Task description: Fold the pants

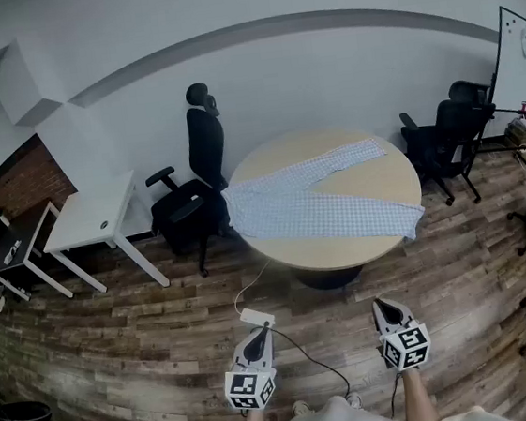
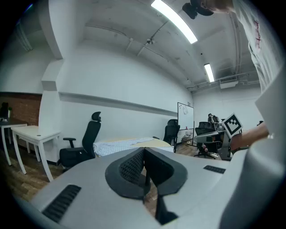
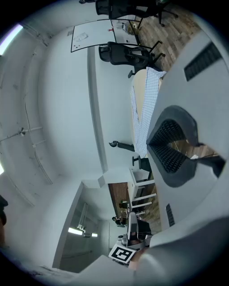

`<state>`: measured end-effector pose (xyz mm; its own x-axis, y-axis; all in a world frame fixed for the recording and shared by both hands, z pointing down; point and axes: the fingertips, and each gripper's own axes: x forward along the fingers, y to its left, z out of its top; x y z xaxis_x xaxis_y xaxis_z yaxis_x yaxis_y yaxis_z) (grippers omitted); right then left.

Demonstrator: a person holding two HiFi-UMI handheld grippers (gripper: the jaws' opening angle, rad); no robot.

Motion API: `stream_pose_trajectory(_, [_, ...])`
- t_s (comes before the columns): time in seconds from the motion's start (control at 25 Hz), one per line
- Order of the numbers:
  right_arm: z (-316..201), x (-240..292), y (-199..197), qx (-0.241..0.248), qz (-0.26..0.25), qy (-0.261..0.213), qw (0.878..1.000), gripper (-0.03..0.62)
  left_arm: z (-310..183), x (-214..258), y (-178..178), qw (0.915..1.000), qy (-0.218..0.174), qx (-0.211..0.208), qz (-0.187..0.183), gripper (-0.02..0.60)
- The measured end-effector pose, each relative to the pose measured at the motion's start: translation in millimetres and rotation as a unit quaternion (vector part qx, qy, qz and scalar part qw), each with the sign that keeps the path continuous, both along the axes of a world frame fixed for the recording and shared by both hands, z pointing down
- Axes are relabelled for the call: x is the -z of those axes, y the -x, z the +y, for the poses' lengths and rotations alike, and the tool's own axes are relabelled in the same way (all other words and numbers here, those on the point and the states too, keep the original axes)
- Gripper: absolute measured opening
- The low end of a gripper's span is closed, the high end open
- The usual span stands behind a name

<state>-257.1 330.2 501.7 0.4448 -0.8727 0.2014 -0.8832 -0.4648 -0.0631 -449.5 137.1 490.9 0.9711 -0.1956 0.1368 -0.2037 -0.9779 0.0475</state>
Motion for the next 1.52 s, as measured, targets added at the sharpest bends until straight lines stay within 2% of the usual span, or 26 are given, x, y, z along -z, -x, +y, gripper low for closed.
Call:
stream_pose_trajectory(0.48, [-7,-5,16,-0.003,0.000,0.013,1.000,0.028,-8,-7,12,0.9999,0.011,-0.006,0.000,0.031])
stream_pose_trajectory(0.64, [-14,-3,24,-0.006,-0.004,0.004,1.000,0.028,-14,-7,16,0.9999,0.010,-0.012,0.002,0.031])
stream_pose_trajectory(1.24, [-67,-3,57,-0.027,0.014,0.011,0.999,0.028,-74,-13,41,0.9994,0.009,-0.031,0.008,0.031])
stream_pose_trajectory(1.52, [-73,-8,62,-0.032,0.015,0.022,0.999,0.028,-86,-22,44,0.9992,0.019,-0.035,0.006,0.031])
